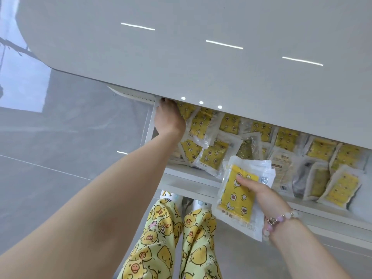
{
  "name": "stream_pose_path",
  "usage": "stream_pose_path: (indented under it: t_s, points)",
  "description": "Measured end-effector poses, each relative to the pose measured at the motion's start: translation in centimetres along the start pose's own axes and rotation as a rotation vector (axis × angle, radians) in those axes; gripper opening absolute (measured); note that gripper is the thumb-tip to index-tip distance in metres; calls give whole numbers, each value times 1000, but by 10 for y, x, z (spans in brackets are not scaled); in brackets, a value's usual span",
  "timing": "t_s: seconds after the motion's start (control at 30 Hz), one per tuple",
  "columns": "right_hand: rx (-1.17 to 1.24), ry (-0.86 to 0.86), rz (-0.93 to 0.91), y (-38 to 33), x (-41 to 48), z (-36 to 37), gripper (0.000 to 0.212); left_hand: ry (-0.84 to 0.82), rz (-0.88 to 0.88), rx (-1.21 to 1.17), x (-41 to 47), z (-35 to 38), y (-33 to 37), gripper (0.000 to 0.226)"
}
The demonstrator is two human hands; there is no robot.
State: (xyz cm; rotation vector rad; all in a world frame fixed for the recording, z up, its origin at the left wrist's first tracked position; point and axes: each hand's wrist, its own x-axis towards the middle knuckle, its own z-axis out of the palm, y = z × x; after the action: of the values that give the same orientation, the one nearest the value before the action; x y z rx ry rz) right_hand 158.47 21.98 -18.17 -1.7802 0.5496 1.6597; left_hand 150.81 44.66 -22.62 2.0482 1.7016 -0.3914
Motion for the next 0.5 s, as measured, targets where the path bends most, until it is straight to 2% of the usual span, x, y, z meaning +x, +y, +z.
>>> stream_pose_path:
  t_s: [0.07, 0.1, 0.13, 0.2, 0.23, 0.27, 0.33, 0.43, 0.5]
  points:
    - [4, 11, -2, 6, 9, -1, 120, -21, -21, 74, 2, -5, 3, 31]
    - [-7, 17, 16, 3, 8, 3, 119, -23, -3, 127, 2, -7, 4, 27]
    - [-19, 0, 25, -2, 4, 7, 108, -15, 26, 179, 4, -8, 5, 26]
    - [-19, 31, 22, -10, -8, 14, 65, 12, 93, 259, 6, -6, 6, 29]
    - [-4, 52, 27, -13, -10, 14, 51, 20, 107, 279, 6, -5, 8, 32]
    - [-6, 63, 44, -15, -13, 12, 47, 23, 113, 292, 7, -5, 9, 33]
    - [-46, 52, 44, -18, -6, 17, 60, 5, 107, 296, 8, -5, 11, 33]
    - [-122, 93, 45, -26, -4, 24, 94, -28, 64, 222, 3, -8, 14, 29]
    - [-162, 145, 47, -32, -8, 25, 83, -38, 68, 159, -2, -7, 14, 27]
